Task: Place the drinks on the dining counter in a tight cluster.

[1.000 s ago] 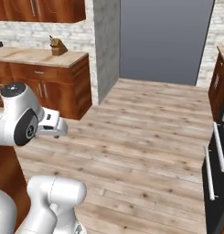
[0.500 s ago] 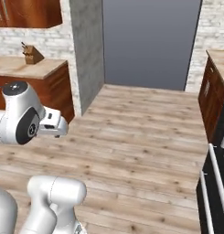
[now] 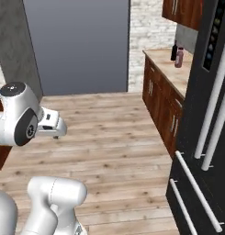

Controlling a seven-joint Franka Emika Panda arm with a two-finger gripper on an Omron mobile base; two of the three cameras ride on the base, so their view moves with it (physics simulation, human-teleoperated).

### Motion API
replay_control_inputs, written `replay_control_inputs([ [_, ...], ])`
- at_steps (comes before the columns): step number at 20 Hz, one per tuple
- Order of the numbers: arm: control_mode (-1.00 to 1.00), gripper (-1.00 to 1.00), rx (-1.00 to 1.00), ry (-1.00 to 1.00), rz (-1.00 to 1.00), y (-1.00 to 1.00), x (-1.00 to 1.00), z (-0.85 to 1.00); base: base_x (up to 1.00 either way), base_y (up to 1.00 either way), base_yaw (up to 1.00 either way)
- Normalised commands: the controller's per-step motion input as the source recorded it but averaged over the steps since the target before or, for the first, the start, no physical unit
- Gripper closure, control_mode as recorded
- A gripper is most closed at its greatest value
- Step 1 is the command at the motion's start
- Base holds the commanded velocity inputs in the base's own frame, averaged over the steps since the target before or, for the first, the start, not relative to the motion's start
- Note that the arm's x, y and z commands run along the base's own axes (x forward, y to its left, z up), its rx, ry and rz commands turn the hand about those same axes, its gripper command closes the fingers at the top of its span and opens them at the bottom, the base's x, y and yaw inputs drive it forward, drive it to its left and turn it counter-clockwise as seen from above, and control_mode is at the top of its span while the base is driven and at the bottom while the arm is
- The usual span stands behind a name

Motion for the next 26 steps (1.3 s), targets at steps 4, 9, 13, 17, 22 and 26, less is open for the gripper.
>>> replay_control_inputs([
  [4,1.00,-1.00,0.00,0.00,0.00,0.00,0.00,0.00,1.00,0.53,-0.62],
  [9,1.00,-1.00,0.00,0.00,0.00,0.00,0.00,0.00,1.00,0.63,-0.43],
  [13,1.00,-1.00,0.00,0.00,0.00,0.00,0.00,0.00,1.00,0.60,-0.15],
  [17,1.00,-1.00,0.00,0.00,0.00,0.00,0.00,0.00,1.00,0.61,-0.19],
  [22,1.00,-1.00,0.00,0.00,0.00,0.00,0.00,0.00,1.00,0.51,-0.31],
  [26,1.00,-1.00,0.00,0.00,0.00,0.00,0.00,0.00,1.00,0.43,-0.38],
])
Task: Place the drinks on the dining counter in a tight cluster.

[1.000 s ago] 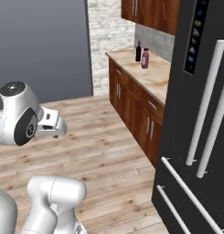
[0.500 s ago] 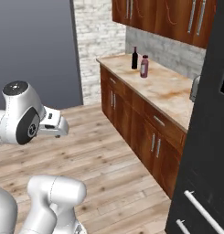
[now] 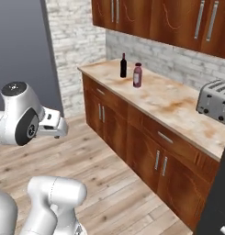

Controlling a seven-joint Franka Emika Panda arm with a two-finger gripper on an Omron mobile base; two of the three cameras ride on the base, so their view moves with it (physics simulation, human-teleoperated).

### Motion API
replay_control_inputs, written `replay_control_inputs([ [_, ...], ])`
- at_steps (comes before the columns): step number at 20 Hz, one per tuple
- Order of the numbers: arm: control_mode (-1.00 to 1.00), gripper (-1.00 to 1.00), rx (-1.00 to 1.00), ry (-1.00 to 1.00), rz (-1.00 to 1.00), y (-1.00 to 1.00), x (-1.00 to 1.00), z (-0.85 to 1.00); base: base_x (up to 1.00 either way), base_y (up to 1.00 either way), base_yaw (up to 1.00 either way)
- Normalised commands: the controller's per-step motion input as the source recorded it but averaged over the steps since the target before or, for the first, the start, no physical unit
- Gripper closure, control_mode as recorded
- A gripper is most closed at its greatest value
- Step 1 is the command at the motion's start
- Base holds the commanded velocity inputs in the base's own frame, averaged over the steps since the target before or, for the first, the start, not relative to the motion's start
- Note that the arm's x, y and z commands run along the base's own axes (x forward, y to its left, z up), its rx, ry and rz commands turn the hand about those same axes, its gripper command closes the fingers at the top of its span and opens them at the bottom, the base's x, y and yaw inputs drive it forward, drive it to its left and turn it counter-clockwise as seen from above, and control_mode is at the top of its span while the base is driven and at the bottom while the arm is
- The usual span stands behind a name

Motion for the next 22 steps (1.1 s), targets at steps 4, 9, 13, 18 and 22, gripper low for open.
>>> replay_control_inputs([
  [4,1.00,-1.00,0.00,0.00,0.00,0.00,0.00,0.00,1.00,0.40,-0.40],
  [9,1.00,-1.00,0.00,0.00,0.00,0.00,0.00,0.00,1.00,0.36,-0.42],
  [13,1.00,-1.00,0.00,0.00,0.00,0.00,0.00,0.00,1.00,0.34,-0.44],
  [18,1.00,-1.00,0.00,0.00,0.00,0.00,0.00,0.00,1.00,0.30,-0.43],
  [22,1.00,-1.00,0.00,0.00,0.00,0.00,0.00,0.00,1.00,0.28,-0.44],
])
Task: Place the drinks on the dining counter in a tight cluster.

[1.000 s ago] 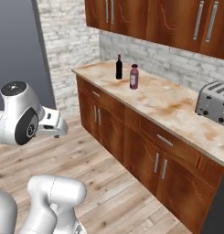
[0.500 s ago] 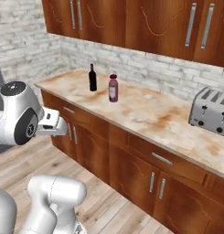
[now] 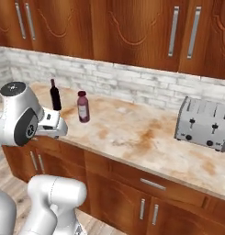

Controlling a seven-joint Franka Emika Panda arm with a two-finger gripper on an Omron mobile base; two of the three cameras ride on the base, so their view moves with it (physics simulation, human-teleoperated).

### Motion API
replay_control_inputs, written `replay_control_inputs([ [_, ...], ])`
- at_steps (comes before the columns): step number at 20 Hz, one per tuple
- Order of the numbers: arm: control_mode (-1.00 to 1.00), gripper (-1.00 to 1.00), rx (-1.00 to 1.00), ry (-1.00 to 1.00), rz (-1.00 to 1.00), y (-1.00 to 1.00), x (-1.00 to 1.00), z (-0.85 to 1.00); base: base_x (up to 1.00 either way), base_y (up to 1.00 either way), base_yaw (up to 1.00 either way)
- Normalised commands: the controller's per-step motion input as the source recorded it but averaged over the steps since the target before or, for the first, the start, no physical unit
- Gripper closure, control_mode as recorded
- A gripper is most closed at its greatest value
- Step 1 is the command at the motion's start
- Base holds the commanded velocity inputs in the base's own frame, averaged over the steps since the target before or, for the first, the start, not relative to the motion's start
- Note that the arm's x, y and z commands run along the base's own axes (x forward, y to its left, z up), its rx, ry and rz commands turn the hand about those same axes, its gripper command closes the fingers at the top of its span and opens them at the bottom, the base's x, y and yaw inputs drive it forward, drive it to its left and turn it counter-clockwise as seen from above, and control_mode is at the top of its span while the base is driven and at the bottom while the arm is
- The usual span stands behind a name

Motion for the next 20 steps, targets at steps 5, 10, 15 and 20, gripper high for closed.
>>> replay_control_inputs([
  [5,1.00,-1.00,0.00,0.00,0.00,0.00,0.00,0.00,0.86,0.20,-0.41],
  [10,1.00,-1.00,0.00,0.00,0.00,0.00,0.00,0.00,0.26,0.52,-0.20],
  [15,1.00,-1.00,0.00,0.00,0.00,0.00,0.00,0.00,0.35,0.48,-0.14],
  [20,1.00,-1.00,0.00,0.00,0.00,0.00,0.00,0.00,0.41,0.55,-0.22],
])
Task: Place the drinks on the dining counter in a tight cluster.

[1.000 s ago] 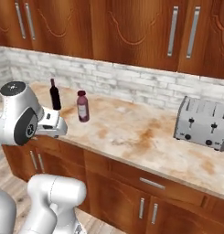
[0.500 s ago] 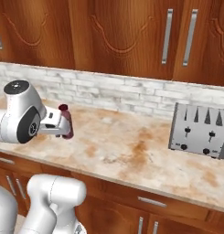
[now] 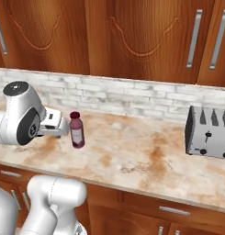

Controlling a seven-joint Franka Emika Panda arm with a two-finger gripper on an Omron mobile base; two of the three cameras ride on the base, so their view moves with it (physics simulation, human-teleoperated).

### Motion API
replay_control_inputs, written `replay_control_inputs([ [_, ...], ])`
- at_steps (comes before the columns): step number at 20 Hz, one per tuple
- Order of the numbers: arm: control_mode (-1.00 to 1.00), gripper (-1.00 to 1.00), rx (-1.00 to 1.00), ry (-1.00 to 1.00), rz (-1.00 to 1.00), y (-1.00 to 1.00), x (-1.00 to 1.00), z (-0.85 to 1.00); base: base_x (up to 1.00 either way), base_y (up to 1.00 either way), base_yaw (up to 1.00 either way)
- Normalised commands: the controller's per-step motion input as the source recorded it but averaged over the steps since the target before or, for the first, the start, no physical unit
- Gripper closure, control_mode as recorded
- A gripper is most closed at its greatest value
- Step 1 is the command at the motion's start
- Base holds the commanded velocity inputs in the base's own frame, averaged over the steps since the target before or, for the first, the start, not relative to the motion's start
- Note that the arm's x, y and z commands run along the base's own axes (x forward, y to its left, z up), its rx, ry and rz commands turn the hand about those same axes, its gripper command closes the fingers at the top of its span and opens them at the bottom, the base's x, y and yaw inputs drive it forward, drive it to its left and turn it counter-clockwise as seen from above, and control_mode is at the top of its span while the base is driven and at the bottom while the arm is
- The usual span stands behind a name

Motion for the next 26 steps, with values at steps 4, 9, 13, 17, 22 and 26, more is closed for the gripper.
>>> replay_control_inputs([
  [4,1.00,-1.00,0.00,0.00,0.00,0.00,0.00,0.00,0.58,0.31,-0.39],
  [9,1.00,-1.00,0.00,0.00,0.00,0.00,0.00,0.00,0.27,0.11,-0.20],
  [13,1.00,-1.00,0.00,0.00,0.00,0.00,0.00,0.00,0.00,0.00,0.00],
  [17,1.00,-1.00,0.00,0.00,0.00,0.00,0.00,0.00,0.00,0.00,0.00],
  [22,-1.00,-1.00,0.00,-0.04,0.02,0.01,0.03,0.00,0.00,0.00,0.00],
  [26,-1.00,-1.00,0.00,-0.14,0.08,0.11,0.12,0.00,0.00,0.00,0.00],
])
